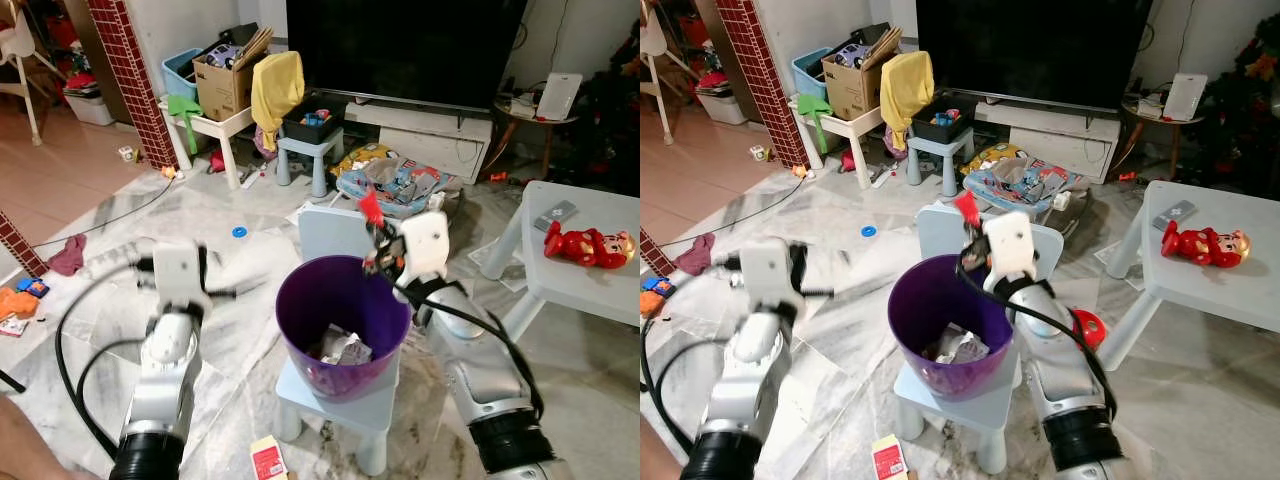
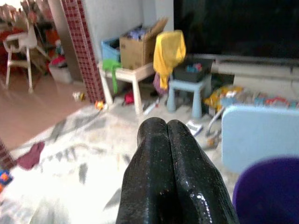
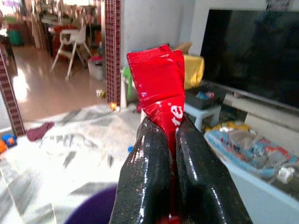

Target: Picking trash to rubbish bin

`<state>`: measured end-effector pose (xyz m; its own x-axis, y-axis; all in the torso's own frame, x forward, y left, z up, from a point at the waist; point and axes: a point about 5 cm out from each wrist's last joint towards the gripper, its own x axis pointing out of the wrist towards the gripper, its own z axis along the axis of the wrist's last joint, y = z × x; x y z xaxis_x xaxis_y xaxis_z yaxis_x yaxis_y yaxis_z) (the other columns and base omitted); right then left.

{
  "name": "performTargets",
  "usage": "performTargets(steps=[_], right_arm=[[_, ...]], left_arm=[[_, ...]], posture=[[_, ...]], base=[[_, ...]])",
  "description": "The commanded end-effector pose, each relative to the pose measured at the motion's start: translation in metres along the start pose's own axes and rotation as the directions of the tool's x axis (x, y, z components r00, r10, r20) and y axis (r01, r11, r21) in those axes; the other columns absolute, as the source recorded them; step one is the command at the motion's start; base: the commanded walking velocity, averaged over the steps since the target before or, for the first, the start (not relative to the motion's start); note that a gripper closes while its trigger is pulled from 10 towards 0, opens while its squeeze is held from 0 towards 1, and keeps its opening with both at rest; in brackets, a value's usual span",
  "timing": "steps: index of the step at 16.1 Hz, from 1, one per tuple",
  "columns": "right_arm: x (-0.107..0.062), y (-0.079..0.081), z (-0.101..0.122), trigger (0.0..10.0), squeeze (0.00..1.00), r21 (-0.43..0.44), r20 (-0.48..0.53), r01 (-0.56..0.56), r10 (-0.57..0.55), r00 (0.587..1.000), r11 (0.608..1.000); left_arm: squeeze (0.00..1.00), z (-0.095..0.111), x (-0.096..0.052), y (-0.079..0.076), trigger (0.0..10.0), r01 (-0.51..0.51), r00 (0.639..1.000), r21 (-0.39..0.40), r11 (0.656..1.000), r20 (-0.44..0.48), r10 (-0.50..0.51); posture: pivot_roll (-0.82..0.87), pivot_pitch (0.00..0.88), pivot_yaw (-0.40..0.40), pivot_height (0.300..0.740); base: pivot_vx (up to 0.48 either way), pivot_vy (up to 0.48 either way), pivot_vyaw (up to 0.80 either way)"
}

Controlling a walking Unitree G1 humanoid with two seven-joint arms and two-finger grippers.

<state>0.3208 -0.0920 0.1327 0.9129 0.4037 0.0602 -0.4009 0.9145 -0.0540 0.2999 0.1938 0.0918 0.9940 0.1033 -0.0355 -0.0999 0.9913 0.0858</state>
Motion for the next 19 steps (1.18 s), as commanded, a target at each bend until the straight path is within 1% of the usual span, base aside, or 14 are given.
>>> performTargets(steps=[1, 2, 3, 4, 5, 6, 8, 9, 11, 12, 13, 14, 15, 19], right_arm=[[0.007, 0.006, -0.001, 0.0, 0.00, -0.015, 0.001, -0.028, 0.028, 1.000, 0.999], [0.009, 0.008, -0.005, 0.0, 0.00, -0.012, -0.011, -0.032, 0.032, 0.999, 0.999], [0.013, 0.010, -0.011, 0.0, 0.00, -0.009, -0.033, -0.033, 0.032, 0.999, 0.999], [0.016, 0.012, -0.016, 0.0, 0.00, -0.010, -0.047, -0.035, 0.035, 0.998, 0.999], [0.017, 0.013, -0.017, 0.0, 0.00, -0.011, -0.052, -0.037, 0.036, 0.998, 0.999], [0.019, 0.015, -0.023, 0.0, 0.00, -0.006, -0.072, -0.041, 0.040, 0.997, 0.999], [0.025, 0.022, -0.037, 0.0, 0.00, 0.001, -0.125, -0.041, 0.041, 0.991, 0.999], [0.028, 0.030, -0.048, 0.0, 0.00, -0.022, -0.175, -0.054, 0.049, 0.983, 0.998], [0.029, 0.042, -0.058, 0.0, 0.00, -0.075, -0.234, -0.091, 0.071, 0.970, 0.993], [0.029, 0.044, -0.061, 2.9, 0.00, -0.109, -0.258, -0.094, 0.063, 0.964, 0.990], [0.030, 0.047, -0.062, 8.7, 0.00, -0.134, -0.267, -0.106, 0.068, 0.961, 0.985], [0.030, 0.048, -0.062, 8.5, 0.00, -0.145, -0.268, -0.113, 0.071, 0.961, 0.983], [0.031, 0.047, -0.062, 10.0, 0.00, -0.146, -0.268, -0.114, 0.071, 0.961, 0.983], [0.028, 0.042, -0.068, 10.0, 0.00, -0.173, -0.284, -0.105, 0.052, 0.957, 0.979]], left_arm=[[0.00, -0.007, -0.003, 0.003, 0.0, 0.010, 1.000, 0.020, 1.000, -0.015, -0.009], [0.00, -0.017, -0.008, 0.005, 0.0, 0.015, 0.999, 0.024, 1.000, -0.047, -0.014], [0.00, -0.030, -0.017, 0.008, 0.0, 0.029, 0.995, 0.017, 0.999, -0.094, -0.028], [0.00, -0.036, -0.023, 0.008, 0.0, 0.045, 0.993, 0.015, 0.999, -0.109, -0.043], [0.00, -0.038, -0.025, 0.008, 0.0, 0.055, 0.992, 0.019, 0.998, -0.115, -0.053], [0.00, -0.044, -0.032, 0.007, 0.0, 0.079, 0.988, 0.012, 0.997, -0.135, -0.077], [0.00, -0.063, -0.051, 0.006, 0.0, 0.128, 0.975, 0.030, 0.991, -0.188, -0.120], [0.00, -0.076, -0.065, 0.007, 0.0, 0.153, 0.963, 0.037, 0.987, -0.229, -0.141], [0.00, -0.080, -0.076, 0.009, 0.0, 0.165, 0.959, 0.036, 0.986, -0.239, -0.152], [0.00, -0.082, -0.079, 0.010, 0.0, 0.167, 0.956, 0.020, 0.986, -0.249, -0.157], [0.00, -0.083, -0.083, 0.009, 0.0, 0.189, 0.949, -0.021, 0.982, -0.254, -0.188], [0.00, -0.082, -0.085, 0.006, 0.0, 0.219, 0.943, -0.046, 0.975, -0.245, -0.223], [0.00, -0.078, -0.084, 0.004, 0.0, 0.239, 0.943, -0.072, 0.968, -0.222, -0.249], [0.00, -0.060, -0.073, -0.010, 0.0, 0.307, 0.938, -0.084, 0.948, -0.143, -0.316]], posture=[[0.04, 0.004, -0.018, 0.740], [0.06, 0.004, -0.022, 0.740], [0.07, 0.007, -0.026, 0.740], [0.09, 0.011, -0.028, 0.740], [0.09, 0.011, -0.028, 0.740], [0.10, 0.016, -0.030, 0.740], [0.15, 0.027, -0.034, 0.740], [0.17, 0.036, -0.043, 0.740], [0.19, 0.048, -0.051, 0.740], [0.20, 0.053, -0.058, 0.740], [0.21, 0.059, -0.060, 0.740], [0.21, 0.061, -0.062, 0.740], [0.20, 0.065, -0.062, 0.740], [0.19, 0.062, -0.058, 0.740]], base=[[0.000, 0.000, 0.00], [0.000, 0.000, 0.00], [0.000, 0.000, 0.00], [0.000, 0.000, 0.00], [0.000, 0.000, 0.00], [0.000, 0.000, 0.00], [0.000, 0.000, 0.00], [0.000, 0.000, 0.00], [0.000, 0.000, 0.00], [0.000, 0.000, 0.00], [0.000, 0.000, 0.00], [0.000, 0.000, 0.00], [0.000, 0.000, 0.00], [0.000, 0.000, 0.00]])
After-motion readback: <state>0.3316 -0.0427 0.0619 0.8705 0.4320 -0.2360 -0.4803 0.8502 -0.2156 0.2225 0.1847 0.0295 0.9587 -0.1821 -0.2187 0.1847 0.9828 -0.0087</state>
